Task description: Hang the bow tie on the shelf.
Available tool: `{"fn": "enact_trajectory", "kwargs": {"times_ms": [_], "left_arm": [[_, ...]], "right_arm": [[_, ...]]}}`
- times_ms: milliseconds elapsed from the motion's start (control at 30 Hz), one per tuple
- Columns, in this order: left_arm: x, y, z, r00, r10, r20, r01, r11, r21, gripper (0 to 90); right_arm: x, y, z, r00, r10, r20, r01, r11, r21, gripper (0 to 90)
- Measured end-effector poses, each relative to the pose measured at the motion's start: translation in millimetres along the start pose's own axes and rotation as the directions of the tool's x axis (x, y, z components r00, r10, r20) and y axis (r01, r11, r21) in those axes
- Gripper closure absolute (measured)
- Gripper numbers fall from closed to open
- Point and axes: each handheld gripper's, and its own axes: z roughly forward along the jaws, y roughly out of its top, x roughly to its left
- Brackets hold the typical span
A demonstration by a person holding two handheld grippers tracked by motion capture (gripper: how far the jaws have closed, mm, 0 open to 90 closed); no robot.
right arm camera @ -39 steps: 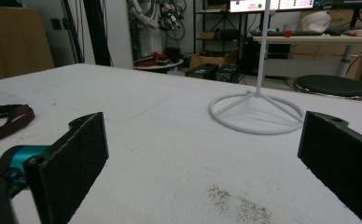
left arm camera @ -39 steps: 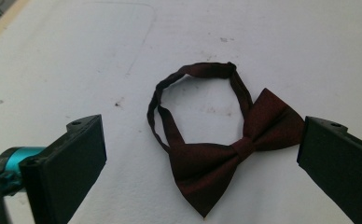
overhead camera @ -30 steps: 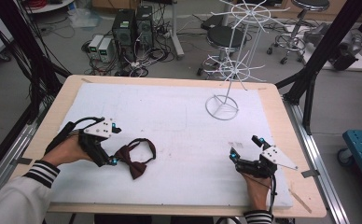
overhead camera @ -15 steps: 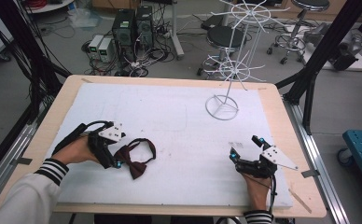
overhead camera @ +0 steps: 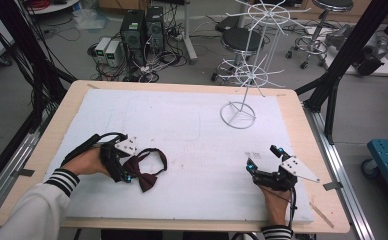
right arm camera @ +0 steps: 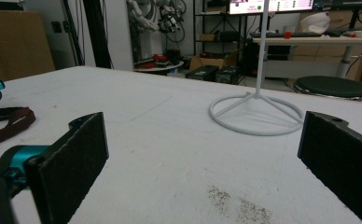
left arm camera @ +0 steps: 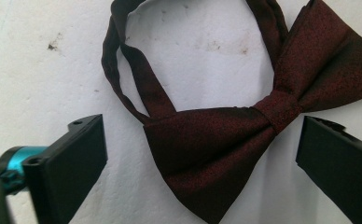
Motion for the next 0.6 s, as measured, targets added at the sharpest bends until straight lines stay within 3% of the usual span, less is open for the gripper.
{"fn": "enact_trajectory", "kwargs": {"times_ms": [33, 333, 433, 467, 500, 600], "left_arm": [[0.0, -0.2, 0.0, 0.9999, 0.001, 0.017, -0.001, 1.0000, 0.001, 11.6], [-0.3, -1.2, 0.5, 0.9989, 0.029, 0.038, -0.030, 0.9994, 0.019, 25.9], [0.7, -1.4, -0.2, 0.9991, 0.002, 0.043, -0.003, 0.9997, 0.026, 30.5], [1.9, -1.4, -1.7, 0.9989, 0.000, 0.047, -0.002, 0.9995, 0.032, 38.8], [2.2, -1.6, -2.8, 0.9987, -0.016, 0.049, 0.014, 0.9994, 0.031, 38.8], [3.3, -2.2, -5.5, 0.9981, -0.037, 0.048, 0.036, 0.9988, 0.034, 49.9]], "right_arm": [[0.1, 0.0, 0.0, 1.0000, 0.001, 0.000, -0.001, 1.000, 0.000, 1.0], [0.3, 0.0, 0.0, 1.0000, 0.002, 0.001, -0.002, 1.000, 0.002, 1.0], [0.3, 0.0, 0.0, 1.0000, 0.003, 0.001, -0.003, 1.000, 0.002, 1.0], [0.3, 0.1, 0.0, 1.0000, 0.002, 0.002, -0.002, 1.000, 0.001, 1.0], [0.3, 0.1, 0.0, 1.0000, 0.002, 0.002, -0.002, 1.000, 0.001, 1.0], [0.2, 0.1, 0.0, 1.0000, 0.001, 0.002, -0.001, 1.000, 0.001, 1.0]]}}
